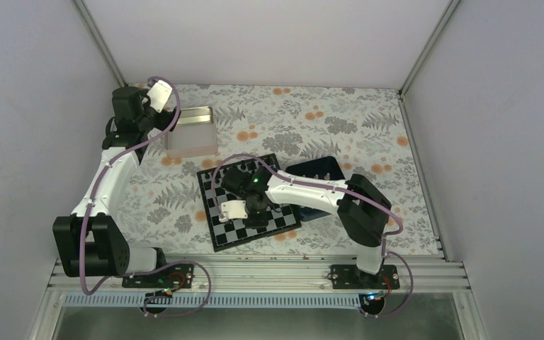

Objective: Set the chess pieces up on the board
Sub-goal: Place the chess piece on the chessboard.

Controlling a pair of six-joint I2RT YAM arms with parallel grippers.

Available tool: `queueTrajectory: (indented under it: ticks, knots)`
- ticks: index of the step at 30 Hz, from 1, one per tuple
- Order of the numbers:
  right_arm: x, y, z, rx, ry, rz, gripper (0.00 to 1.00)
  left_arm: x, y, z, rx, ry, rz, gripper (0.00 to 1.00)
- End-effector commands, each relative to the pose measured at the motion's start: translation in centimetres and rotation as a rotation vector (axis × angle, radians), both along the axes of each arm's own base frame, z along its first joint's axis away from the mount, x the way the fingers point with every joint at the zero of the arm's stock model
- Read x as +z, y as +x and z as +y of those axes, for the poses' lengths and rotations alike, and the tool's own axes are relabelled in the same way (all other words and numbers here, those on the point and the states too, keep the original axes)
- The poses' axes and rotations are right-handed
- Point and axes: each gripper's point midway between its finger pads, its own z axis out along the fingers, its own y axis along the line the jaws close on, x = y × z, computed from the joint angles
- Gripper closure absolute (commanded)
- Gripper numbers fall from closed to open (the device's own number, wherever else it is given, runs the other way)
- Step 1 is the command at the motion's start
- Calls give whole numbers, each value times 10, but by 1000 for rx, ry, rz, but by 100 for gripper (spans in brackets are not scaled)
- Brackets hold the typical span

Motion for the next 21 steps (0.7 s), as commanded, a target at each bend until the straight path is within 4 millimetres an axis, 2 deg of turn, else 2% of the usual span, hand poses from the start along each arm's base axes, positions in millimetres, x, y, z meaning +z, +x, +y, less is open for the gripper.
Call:
queueTrajectory:
  ticks: [1, 7, 21]
  knots:
    - [4, -6, -5, -9, 5, 24, 90, 1, 1, 0, -9, 0, -10, 0]
    - [5, -7, -4, -8, 11, 28, 90, 0, 1, 0, -10, -2, -7, 0]
    - [4, 1, -24, -56, -2, 9, 90, 1, 3, -1, -16, -2, -7, 0]
